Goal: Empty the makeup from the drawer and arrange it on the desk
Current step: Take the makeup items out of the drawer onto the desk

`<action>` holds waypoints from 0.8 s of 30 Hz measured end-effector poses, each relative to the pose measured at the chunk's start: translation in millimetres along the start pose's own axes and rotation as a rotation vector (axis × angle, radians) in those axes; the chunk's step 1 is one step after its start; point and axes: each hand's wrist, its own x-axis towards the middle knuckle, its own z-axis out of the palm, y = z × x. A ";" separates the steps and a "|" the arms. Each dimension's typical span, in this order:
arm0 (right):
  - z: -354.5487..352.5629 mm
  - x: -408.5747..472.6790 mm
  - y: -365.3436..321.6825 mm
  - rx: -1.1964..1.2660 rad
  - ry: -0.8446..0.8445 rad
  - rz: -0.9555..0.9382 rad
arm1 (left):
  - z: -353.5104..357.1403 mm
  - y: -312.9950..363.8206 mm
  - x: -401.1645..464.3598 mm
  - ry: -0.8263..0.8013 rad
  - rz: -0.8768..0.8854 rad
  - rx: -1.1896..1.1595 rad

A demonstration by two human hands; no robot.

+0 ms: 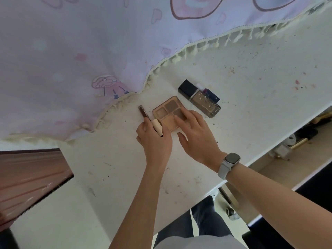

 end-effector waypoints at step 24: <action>-52.1 -214.6 178.7 0.028 -0.033 0.307 | 166.5 -16.4 -164.0 -0.260 0.934 0.116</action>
